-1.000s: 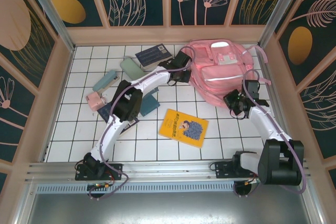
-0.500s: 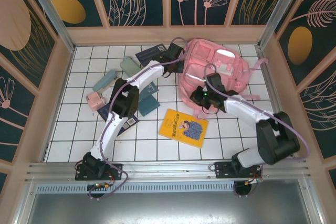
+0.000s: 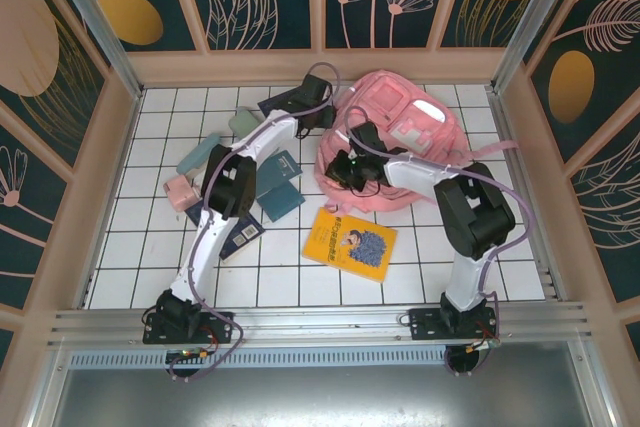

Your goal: Pack the student bag

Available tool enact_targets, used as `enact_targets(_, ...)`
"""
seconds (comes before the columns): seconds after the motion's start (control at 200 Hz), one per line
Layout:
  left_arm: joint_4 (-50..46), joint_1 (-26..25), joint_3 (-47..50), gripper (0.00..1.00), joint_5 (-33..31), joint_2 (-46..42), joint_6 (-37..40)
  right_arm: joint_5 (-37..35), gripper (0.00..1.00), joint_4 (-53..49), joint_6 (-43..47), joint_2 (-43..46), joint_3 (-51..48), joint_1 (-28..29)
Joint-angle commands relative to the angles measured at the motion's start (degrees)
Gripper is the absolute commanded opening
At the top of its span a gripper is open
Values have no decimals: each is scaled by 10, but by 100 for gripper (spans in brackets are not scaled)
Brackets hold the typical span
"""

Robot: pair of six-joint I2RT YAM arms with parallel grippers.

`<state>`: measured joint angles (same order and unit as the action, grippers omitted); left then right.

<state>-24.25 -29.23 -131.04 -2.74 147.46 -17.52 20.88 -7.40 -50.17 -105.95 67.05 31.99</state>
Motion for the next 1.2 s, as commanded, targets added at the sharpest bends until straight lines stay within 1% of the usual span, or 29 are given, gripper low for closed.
enact_targets(0.0, -15, -18, 39, 53, 4, -92, 10, 11, 31, 39, 58, 5, 52, 6)
enact_targets(0.045, -16, -15, 66, 64, -7, -118, 10, 3, 37, 26, 71, 12, 53, 4)
enact_targets(0.12, -6, -13, 123, 75, -19, -167, 12, -8, 46, 0, 93, 21, 54, 1)
enact_targets(0.2, 9, -8, 180, 87, -35, -219, 9, -6, 52, -28, 117, 24, 55, -3)
enact_targets(0.245, 16, -5, 211, 93, -45, -246, 2, -2, 55, -43, 137, 29, 55, -3)
enact_targets(0.255, 18, -4, 218, 97, -46, -252, 1, -2, 56, -47, 141, 31, 55, -3)
enact_targets(0.27, 20, -3, 226, 98, -47, -261, -1, -1, 57, -52, 149, 34, 55, -3)
enact_targets(0.355, 36, 9, 286, 99, -50, -308, -19, -14, 61, -85, 195, 57, 50, -3)
enact_targets(0.425, 46, 18, 331, 99, -52, -345, -32, -39, 65, -114, 235, 79, 46, -3)
enact_targets(0.48, 52, 25, 364, 99, -57, -373, -43, -68, 66, -136, 262, 95, 41, -3)
enact_targets(0.555, 59, 29, 409, 98, -61, -411, -57, -89, 66, -152, 290, 111, 26, -3)
enact_targets(0.575, 62, 31, 421, 98, -62, -421, -61, -93, 66, -154, 296, 114, 21, -19)
enact_targets(0.68, 75, 33, 480, 99, -67, -471, -80, -109, 65, -153, 316, 111, -4, -28)
enact_targets(0.735, 82, 33, 510, 99, -69, -489, -93, -111, 63, -141, 320, 101, -14, -28)
enact_targets(0.75, 84, 33, 518, 99, -69, -508, -97, -110, 63, -137, 321, 97, -16, -28)
enact_targets(0.79, 88, 34, 541, 99, -70, -526, -108, -102, 62, -128, 322, 85, -18, -28)
enact_targets(0.891, 92, 33, 592, 99, -63, -570, -133, -93, 60, -109, 318, 51, -8, -25)
enact_targets(1.011, 83, 33, 638, 99, -36, -609, -158, -109, 62, -97, 307, 1, 29, -22)
enact_targets(1.196, 89, 33, 714, 97, 5, -672, -195, -143, 63, -99, 302, -77, 111, -27)
